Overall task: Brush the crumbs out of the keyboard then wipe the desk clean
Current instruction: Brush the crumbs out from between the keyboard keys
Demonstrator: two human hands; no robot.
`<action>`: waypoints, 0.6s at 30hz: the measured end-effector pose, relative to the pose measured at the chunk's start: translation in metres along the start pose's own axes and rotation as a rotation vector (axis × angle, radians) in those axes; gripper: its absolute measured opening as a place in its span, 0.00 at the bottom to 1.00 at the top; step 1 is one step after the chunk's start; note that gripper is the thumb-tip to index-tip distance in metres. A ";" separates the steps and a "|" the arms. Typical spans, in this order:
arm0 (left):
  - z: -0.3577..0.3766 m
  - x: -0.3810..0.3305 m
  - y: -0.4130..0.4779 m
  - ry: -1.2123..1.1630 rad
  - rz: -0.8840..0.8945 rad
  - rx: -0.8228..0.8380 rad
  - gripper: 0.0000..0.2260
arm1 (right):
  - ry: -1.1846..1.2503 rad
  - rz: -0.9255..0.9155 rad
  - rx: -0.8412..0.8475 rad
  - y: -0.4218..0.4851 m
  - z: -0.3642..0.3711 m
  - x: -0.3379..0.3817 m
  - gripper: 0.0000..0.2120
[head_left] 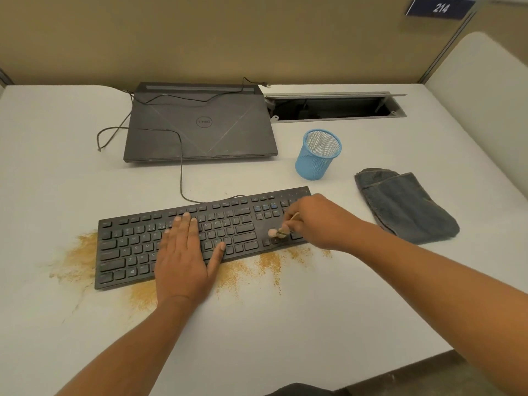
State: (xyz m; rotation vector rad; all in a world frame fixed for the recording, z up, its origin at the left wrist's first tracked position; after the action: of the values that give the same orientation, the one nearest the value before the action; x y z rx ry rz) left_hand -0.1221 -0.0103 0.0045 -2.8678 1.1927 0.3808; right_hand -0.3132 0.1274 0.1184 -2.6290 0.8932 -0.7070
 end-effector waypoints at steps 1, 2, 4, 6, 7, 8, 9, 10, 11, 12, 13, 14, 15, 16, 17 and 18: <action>-0.001 0.000 -0.001 -0.006 0.005 -0.002 0.38 | -0.025 0.051 -0.008 -0.001 0.001 -0.006 0.10; -0.001 0.000 -0.001 -0.010 0.008 -0.005 0.38 | -0.043 0.093 -0.041 -0.001 -0.002 -0.011 0.12; 0.000 0.001 -0.001 -0.021 0.014 -0.007 0.38 | -0.043 0.124 -0.157 0.000 -0.012 -0.019 0.13; -0.001 0.000 -0.001 -0.035 0.027 0.000 0.38 | 0.043 0.154 -0.216 -0.002 -0.016 -0.021 0.11; -0.001 0.000 -0.002 -0.035 0.030 0.000 0.39 | 0.020 0.160 -0.193 -0.002 -0.014 -0.020 0.11; -0.001 0.001 -0.002 -0.029 0.030 0.000 0.39 | -0.005 0.164 -0.148 -0.002 -0.011 -0.020 0.11; -0.002 0.000 -0.002 -0.027 0.027 0.002 0.39 | -0.034 0.162 -0.087 -0.002 -0.009 -0.021 0.12; -0.002 0.000 -0.002 -0.026 0.025 0.004 0.39 | -0.053 0.163 -0.037 -0.001 -0.011 -0.022 0.13; -0.002 0.000 -0.002 -0.024 0.024 0.006 0.39 | -0.086 0.158 -0.016 -0.001 -0.015 -0.023 0.13; -0.002 0.001 -0.001 -0.021 0.022 0.005 0.39 | -0.083 0.170 -0.027 0.001 -0.021 -0.027 0.14; -0.002 0.001 -0.001 -0.020 0.020 0.003 0.39 | -0.061 0.178 -0.060 0.002 -0.028 -0.031 0.13; -0.001 0.000 -0.001 -0.021 0.018 0.000 0.39 | -0.051 0.166 -0.108 0.003 -0.033 -0.034 0.13; -0.001 0.000 0.000 -0.020 0.014 -0.001 0.39 | -0.057 0.152 -0.116 0.003 -0.034 -0.034 0.13; -0.001 0.000 0.000 -0.016 0.011 -0.002 0.39 | -0.064 0.143 -0.083 0.003 -0.032 -0.034 0.13; -0.001 0.000 0.000 -0.013 0.010 -0.004 0.39 | -0.090 0.145 -0.016 0.003 -0.027 -0.037 0.13; -0.001 -0.001 0.000 -0.013 0.010 -0.006 0.39 | -0.112 0.146 0.049 0.002 -0.024 -0.039 0.13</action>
State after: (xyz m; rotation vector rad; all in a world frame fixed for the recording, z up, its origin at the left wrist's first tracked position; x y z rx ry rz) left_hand -0.1225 -0.0099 0.0052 -2.8606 1.2064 0.4034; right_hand -0.3538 0.1482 0.1240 -2.5025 1.0085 -0.5327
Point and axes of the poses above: each hand's wrist, its own y-axis towards the middle knuckle, its own z-axis out of the palm, x = y × z, the point moved 6 cm from there along y, towards the middle knuckle
